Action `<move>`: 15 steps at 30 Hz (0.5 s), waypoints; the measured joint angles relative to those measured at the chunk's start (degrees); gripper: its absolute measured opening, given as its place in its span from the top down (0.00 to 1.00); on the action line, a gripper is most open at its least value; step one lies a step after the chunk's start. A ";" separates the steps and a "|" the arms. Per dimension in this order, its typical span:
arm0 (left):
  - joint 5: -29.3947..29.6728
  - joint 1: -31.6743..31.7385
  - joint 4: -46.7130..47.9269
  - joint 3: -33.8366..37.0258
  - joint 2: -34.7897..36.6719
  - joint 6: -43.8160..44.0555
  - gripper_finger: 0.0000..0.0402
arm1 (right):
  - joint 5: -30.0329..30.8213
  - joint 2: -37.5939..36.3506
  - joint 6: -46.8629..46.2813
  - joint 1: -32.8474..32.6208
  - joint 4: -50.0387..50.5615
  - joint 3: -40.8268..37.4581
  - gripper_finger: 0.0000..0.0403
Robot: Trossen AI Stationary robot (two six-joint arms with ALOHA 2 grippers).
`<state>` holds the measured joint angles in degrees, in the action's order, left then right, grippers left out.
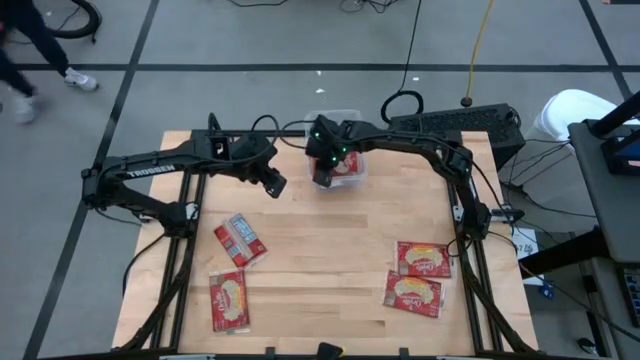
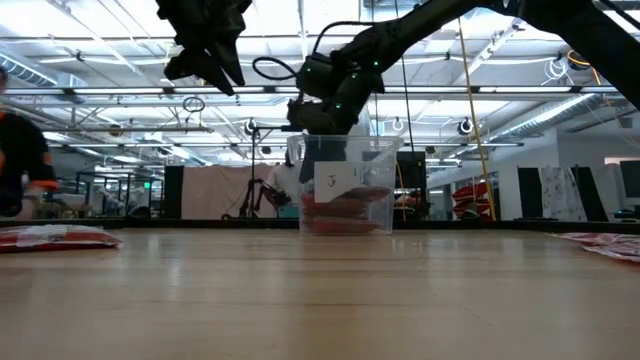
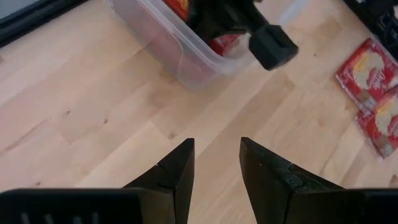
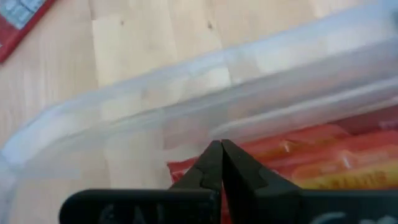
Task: Sort popcorn bags into baskets
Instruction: Put the red popcorn bag into the transparent container
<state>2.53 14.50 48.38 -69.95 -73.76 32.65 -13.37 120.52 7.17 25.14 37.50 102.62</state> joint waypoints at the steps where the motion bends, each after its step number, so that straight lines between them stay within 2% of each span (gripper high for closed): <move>1: -0.76 0.00 0.05 0.00 0.00 -0.50 0.67 | 0.59 -0.31 -0.84 0.01 0.02 -0.12 1.00; 7: -4.05 0.02 0.40 0.00 0.00 -1.16 0.67 | 5.97 -3.62 -3.44 1.18 2.90 0.04 1.00; 15: -5.84 -0.17 0.35 0.00 0.00 -2.36 0.67 | 7.56 -2.69 -1.07 3.12 8.34 0.03 1.00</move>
<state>-3.31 14.33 48.73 -69.95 -73.76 30.28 -5.81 117.83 6.09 28.26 45.84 102.64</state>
